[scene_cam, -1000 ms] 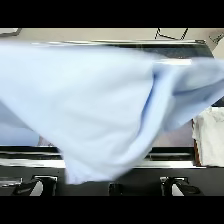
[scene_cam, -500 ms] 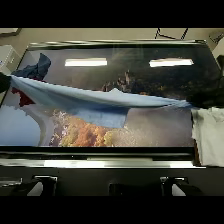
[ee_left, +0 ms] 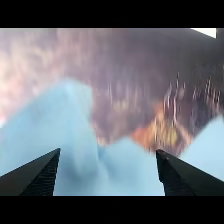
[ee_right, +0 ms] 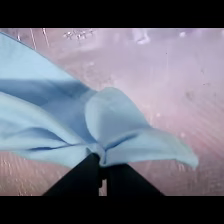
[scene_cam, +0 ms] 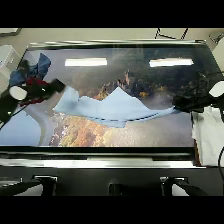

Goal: Fold the clothes and pants, and hang the long-sleeved shirts on hangers.

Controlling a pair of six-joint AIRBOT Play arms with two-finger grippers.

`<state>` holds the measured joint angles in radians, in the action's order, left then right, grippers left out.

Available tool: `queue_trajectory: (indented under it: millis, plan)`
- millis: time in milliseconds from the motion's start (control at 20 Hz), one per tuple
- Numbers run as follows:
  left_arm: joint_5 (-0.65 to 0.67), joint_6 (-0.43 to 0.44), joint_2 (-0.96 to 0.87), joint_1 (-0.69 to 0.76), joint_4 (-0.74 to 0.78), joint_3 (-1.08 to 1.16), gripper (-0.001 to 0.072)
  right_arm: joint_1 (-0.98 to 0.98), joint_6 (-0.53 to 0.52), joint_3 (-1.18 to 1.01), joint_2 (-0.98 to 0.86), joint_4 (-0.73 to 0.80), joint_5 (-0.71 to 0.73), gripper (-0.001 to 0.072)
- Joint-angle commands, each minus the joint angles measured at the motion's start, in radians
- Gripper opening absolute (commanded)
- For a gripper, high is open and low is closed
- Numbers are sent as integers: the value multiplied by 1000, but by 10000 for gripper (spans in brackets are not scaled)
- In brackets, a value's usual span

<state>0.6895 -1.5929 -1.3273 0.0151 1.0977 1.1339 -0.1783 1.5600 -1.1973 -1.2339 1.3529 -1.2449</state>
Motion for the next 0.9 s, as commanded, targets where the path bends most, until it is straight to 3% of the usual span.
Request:
queue_trajectory:
  millis: [0, 100, 200, 500, 700, 750, 850]
  plan:
    - [420, 29, -64, 24, -15, -7, 709, 0, -4, 3, -11, -10, -21, 46]
    - [586, 31, -58, 29, -47, -51, 709, 0, -4, 3, -11, -10, -19, 46]
    - [553, 48, -51, 72, -134, -129, 708, 1, -4, 3, -11, -12, -20, 46]
    - [12, 47, -87, 348, -602, -332, 705, 3, -4, 3, -11, -36, -48, 47]
    - [-203, 38, -181, 492, -826, -330, 696, 3, -4, 3, -11, -37, -48, 47]
    - [-236, 43, -198, 514, -862, -325, 629, 3, -4, 3, -11, -37, -50, 47]
    - [-260, 48, -234, 547, -874, -291, 623, 3, -4, 3, -11, -37, -54, 47]
